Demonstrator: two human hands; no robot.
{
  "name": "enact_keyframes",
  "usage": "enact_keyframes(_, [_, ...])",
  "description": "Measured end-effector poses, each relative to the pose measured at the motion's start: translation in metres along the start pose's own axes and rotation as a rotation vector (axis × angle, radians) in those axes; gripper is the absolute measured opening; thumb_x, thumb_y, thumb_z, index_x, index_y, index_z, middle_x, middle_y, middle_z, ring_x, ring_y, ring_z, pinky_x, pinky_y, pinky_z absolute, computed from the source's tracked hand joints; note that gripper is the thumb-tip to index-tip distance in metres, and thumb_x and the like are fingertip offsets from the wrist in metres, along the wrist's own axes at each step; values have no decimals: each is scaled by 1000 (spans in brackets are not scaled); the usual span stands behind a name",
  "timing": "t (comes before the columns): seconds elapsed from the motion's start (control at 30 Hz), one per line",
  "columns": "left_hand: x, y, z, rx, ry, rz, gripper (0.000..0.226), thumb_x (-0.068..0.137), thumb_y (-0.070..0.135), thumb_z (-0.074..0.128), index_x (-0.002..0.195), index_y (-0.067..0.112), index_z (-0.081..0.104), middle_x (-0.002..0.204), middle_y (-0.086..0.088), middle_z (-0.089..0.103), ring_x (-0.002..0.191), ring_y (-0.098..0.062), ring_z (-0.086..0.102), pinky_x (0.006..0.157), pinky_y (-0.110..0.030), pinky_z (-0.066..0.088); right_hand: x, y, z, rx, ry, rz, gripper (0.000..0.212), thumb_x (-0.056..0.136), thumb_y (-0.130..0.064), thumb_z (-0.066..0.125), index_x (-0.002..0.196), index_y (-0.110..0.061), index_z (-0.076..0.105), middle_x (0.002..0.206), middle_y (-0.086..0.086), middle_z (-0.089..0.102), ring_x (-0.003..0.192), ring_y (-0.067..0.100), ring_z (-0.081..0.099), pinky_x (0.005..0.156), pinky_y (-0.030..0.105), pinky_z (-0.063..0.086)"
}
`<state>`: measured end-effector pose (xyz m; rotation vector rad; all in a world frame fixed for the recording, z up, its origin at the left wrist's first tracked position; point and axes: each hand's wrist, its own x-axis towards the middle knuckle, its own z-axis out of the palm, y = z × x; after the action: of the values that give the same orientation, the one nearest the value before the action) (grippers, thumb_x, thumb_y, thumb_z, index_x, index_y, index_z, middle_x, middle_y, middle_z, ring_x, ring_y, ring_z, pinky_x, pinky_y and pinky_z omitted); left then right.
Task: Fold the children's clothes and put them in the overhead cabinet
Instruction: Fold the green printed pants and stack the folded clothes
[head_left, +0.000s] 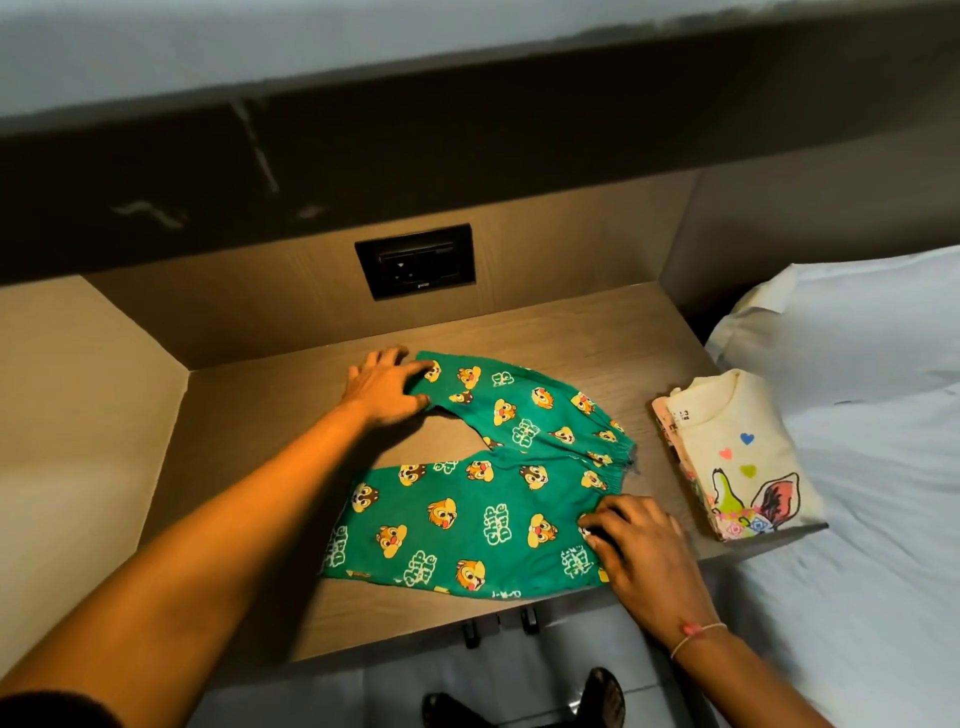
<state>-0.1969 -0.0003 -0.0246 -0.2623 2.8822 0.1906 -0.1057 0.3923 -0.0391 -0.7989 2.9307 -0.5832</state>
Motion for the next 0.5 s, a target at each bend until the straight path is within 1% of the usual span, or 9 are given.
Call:
enact_keyframes(0.07, [5,-7,-1,51,-47,-62,59,94,57,42,147,49,20,161,-8,12,145,-36,12,112,-58,19,4,0,-1,-7,-5,-12,18,89,-32,64,106,-30,69,108,-9,61,103,17,55,83,35,48])
enact_keyframes(0.1, [7,-8,-3,68,-55,-97,56,96,55,37,148,50,16,162,-8,8,146,-37,7,113,-60,17,7,0,-2,-14,-11,-19,19,89,-32,63,107,-30,69,109,-9,61,105,17,55,85,35,48])
enact_keyframes(0.2, [10,-9,-8,88,-18,-148,53,98,49,37,148,47,19,163,-10,4,148,-37,2,114,-62,16,18,-1,-5,-16,-33,-27,21,91,-32,60,110,-29,68,113,-8,61,110,19,53,89,38,46])
enact_keyframes(0.27, [2,-1,-11,67,81,-118,54,98,45,43,148,41,25,161,-11,10,147,-37,8,113,-60,18,21,-1,-6,-7,-45,-30,22,92,-32,59,112,-28,68,115,-6,61,111,20,52,90,38,46])
enact_keyframes(0.33, [-19,8,-13,-55,215,-82,48,97,41,48,144,33,38,155,-11,29,142,-33,22,111,-57,23,19,0,-7,0,-43,-47,23,92,-32,59,113,-28,68,117,-7,61,113,19,51,90,38,46])
enact_keyframes(0.4, [-55,11,-11,-225,286,-10,32,95,33,53,127,29,56,135,-5,51,129,-27,38,105,-51,29,10,6,-7,8,-2,-98,21,90,-31,62,111,-30,67,117,-8,61,112,17,52,88,36,46])
enact_keyframes(0.43, [-78,9,-7,-278,264,34,22,93,29,56,114,30,62,121,0,57,121,-24,43,101,-48,31,3,12,-7,10,12,-132,20,90,-32,61,110,-32,67,116,-9,61,112,16,52,86,34,46])
enact_keyframes(0.47, [-103,3,-2,-300,209,76,17,90,26,59,104,34,63,109,4,57,113,-20,44,98,-46,33,-4,18,-7,8,14,-165,20,91,-36,59,110,-33,65,115,-10,60,112,15,51,86,33,45])
enact_keyframes(0.5, [-129,-4,3,-304,136,99,17,84,27,60,96,39,62,103,7,55,108,-17,44,97,-44,34,-11,24,-6,5,1,-195,22,92,-41,54,110,-34,64,116,-11,59,113,14,51,86,32,45])
